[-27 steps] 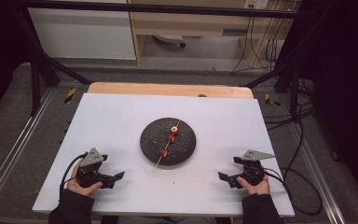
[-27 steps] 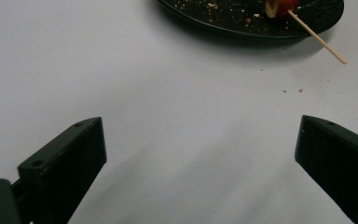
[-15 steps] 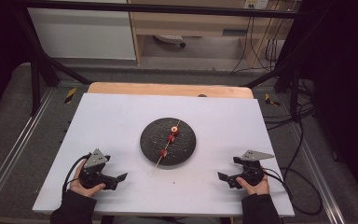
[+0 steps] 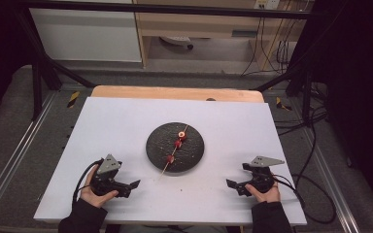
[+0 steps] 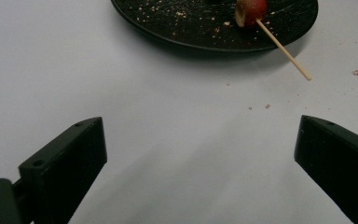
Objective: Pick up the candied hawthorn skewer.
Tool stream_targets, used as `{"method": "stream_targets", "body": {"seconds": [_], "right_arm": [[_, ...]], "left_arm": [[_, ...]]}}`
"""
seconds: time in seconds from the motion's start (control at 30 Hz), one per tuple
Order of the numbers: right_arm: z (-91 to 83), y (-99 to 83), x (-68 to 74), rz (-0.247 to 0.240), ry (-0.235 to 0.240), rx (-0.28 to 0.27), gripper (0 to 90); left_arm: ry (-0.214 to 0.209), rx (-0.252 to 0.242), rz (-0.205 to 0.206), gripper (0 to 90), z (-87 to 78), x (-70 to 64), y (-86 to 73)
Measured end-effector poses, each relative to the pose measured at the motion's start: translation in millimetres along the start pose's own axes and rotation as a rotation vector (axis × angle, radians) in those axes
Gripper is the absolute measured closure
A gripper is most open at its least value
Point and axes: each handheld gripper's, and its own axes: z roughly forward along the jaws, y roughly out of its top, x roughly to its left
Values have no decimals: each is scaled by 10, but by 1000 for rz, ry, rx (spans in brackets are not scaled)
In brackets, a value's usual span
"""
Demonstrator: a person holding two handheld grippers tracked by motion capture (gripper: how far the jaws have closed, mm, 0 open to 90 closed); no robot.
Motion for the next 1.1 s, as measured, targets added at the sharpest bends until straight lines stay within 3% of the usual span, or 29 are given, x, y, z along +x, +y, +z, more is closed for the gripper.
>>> {"method": "stream_targets", "body": {"seconds": [0.43,0.67,0.83,1.1], "right_arm": [[3,5,3,1,-6,4,5],[0,6,3,2,-6,1,5],[-1,6,2,1,-8,1,5],[-7,7,4,2,-8,-2,6]], "left_arm": [[-3,8,-22,50,108,-180,323],[3,34,-26,94,262,-283,535],[-10,66,-49,186,418,-334,633],[9,124,-50,353,633,-423,751]]}}
